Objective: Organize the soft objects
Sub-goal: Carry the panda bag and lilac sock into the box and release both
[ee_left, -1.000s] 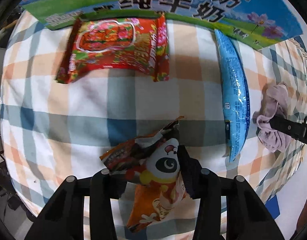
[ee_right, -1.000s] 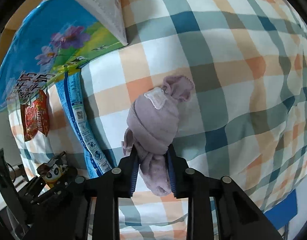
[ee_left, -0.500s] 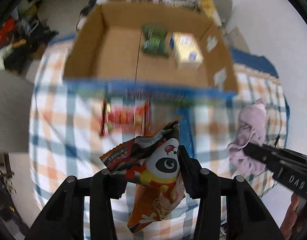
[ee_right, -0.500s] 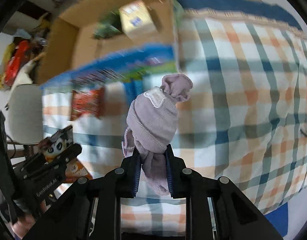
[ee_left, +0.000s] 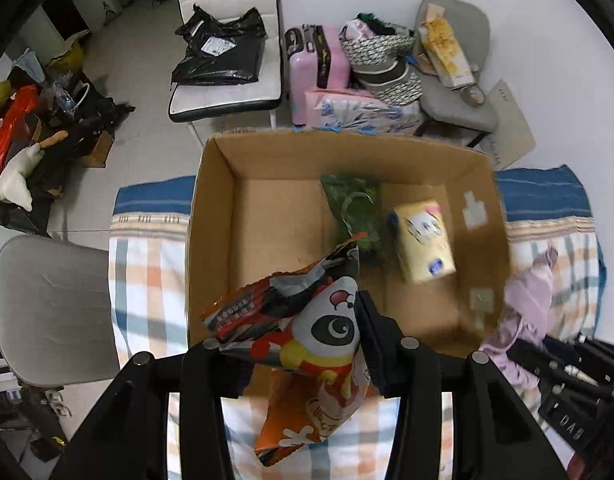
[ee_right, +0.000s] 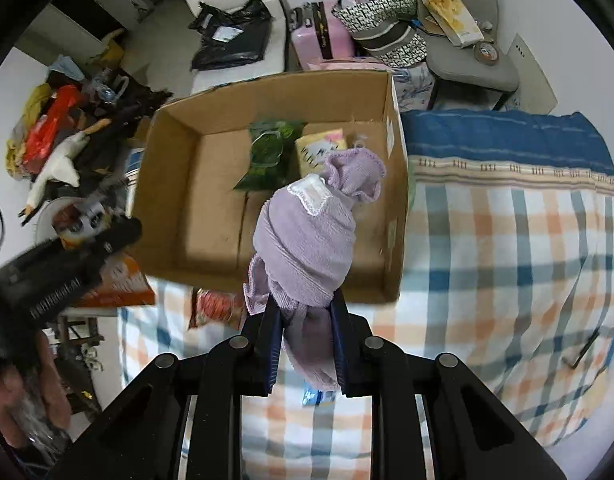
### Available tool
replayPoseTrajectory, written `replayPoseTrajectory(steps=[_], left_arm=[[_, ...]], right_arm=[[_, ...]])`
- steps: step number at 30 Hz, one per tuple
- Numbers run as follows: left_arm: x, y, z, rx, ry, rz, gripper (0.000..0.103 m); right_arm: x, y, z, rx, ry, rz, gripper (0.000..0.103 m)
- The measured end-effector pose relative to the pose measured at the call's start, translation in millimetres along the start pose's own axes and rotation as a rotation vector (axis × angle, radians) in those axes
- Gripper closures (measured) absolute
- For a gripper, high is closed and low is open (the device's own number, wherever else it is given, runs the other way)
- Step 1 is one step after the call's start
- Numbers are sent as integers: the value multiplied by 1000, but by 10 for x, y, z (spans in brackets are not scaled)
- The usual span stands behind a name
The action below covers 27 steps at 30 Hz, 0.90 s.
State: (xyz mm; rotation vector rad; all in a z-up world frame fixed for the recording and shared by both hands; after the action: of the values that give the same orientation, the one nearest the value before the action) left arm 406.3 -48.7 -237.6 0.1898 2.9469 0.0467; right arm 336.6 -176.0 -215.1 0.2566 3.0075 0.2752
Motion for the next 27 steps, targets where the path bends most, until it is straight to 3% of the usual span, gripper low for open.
replayPoseTrajectory(steps=[9,20,27], left_arm=[[-563,53,822,-58,136,45,61],[-773,76,1406,-8,264,28,60],[-909,49,1482,-16,260,16,58]], right_arm=[[-585,-144,766,87,168,52,80],[-615,-358,1591,108,341,108,80],[-667,-410,1739,132,378,115,78]])
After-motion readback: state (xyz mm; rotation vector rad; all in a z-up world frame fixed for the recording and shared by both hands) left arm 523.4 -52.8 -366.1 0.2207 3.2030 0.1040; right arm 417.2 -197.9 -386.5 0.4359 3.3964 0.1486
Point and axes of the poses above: each gripper's, at about its wrist camera, not at the fingertips, and z roughly the way its jaws point, y to its left, x to its underside, the point moved 2 cm from there along z, roughly the way its jaws point, and after that the axes turned 5 degrees about -x, right-handed, at the moved point
